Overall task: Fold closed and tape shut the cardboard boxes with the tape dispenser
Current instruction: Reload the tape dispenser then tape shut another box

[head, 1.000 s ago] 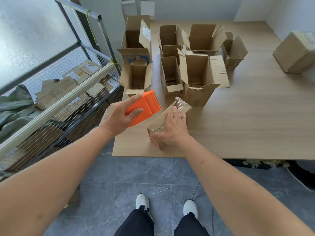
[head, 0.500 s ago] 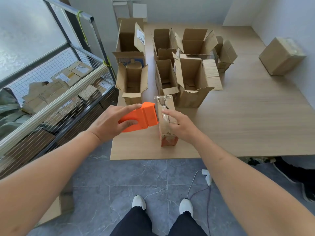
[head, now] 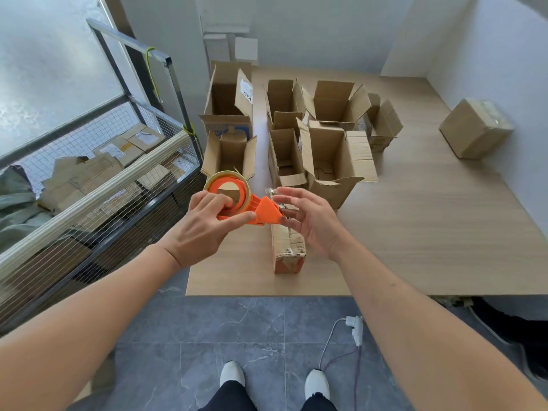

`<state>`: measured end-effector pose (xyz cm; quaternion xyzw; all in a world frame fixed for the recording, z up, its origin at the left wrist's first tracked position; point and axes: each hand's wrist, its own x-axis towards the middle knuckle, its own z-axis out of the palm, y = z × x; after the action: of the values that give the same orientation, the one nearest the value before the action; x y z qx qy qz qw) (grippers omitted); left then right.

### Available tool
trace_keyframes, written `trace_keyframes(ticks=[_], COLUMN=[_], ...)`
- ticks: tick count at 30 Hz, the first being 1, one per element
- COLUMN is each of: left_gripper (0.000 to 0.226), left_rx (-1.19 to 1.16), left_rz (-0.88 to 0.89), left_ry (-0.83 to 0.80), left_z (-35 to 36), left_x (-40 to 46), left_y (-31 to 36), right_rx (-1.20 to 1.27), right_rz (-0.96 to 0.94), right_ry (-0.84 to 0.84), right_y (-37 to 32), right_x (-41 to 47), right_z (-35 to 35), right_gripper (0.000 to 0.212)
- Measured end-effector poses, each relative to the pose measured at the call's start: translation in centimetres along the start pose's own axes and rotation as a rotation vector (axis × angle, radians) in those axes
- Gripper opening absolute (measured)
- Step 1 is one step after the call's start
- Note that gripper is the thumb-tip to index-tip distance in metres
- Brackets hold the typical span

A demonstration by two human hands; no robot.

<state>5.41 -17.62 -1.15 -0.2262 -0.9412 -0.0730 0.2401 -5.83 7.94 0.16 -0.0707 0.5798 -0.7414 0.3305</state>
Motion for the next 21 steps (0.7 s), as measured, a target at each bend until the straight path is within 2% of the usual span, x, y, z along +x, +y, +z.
trace_keyframes(ticks=[7, 11, 15, 18, 21], left_gripper=[0.07, 0.064, 0.065, 0.06, 0.067], left_rx=[0.108, 0.144, 0.163, 0.169, 0.156], left_rz=[0.029, 0.039, 0.069, 0.134, 0.188], left_ry=[0.042, 0.029, 0.01, 0.001, -0.03], left_z=[0.2, 0.3, 0.3, 0.4, 0.3], left_x=[0.5, 0.7, 0.9, 1.0, 1.2], left_y=[0.1, 0.0, -0.1, 0.0, 0.1], right_rx=[-0.125, -0.229, -0.436, -0.579, -0.835], right_rz=[-0.148, -0.155, -0.215, -0.265, -0.381], right_ry=[-0.02, 0.0, 0.06, -0.011, -0.103], right_y=[-1.7, -3.1, -4.0, -4.9, -5.9], right_x=[-0.5, -0.3, 0.5, 1.3, 1.7], right_z=[0.1, 0.6, 1.4, 2.3, 3.3], right_gripper=[0.026, 0.028, 0.028, 0.039, 0.062])
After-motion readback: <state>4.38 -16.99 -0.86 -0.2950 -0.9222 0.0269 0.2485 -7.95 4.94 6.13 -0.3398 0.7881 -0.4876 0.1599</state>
